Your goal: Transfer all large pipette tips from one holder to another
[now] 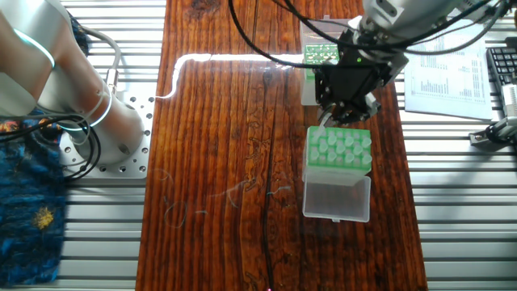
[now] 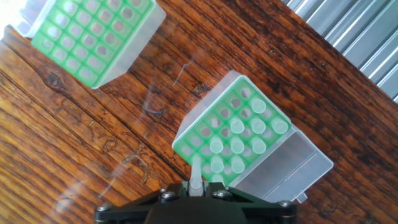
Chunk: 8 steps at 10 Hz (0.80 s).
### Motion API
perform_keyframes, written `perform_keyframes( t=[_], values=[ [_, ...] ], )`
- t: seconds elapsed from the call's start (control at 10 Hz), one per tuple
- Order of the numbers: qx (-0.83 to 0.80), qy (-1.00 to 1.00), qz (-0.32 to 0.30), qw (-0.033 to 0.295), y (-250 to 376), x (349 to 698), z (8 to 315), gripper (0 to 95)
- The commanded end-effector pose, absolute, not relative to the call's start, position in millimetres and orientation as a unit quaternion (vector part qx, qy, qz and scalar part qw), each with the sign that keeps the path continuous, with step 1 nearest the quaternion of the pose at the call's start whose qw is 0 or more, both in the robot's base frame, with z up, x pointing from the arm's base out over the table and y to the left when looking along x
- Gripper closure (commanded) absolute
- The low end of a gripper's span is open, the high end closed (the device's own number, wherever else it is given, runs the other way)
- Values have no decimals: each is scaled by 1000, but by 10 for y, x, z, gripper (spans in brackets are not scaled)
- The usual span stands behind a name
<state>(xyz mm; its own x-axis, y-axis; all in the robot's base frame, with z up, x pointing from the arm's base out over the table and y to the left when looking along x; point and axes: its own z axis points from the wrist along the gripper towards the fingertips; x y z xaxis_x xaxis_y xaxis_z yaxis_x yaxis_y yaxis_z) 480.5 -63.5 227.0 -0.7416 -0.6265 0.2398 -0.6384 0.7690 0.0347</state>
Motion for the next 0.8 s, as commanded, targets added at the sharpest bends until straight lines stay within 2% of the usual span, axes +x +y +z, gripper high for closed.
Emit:
perform_keyframes(
  t=[0.1,0.8],
  values=[
    [342,-931,27,122,-613,4800,2309,950],
    [355,-925,34,130,-578,4785,2476,950]
  ],
)
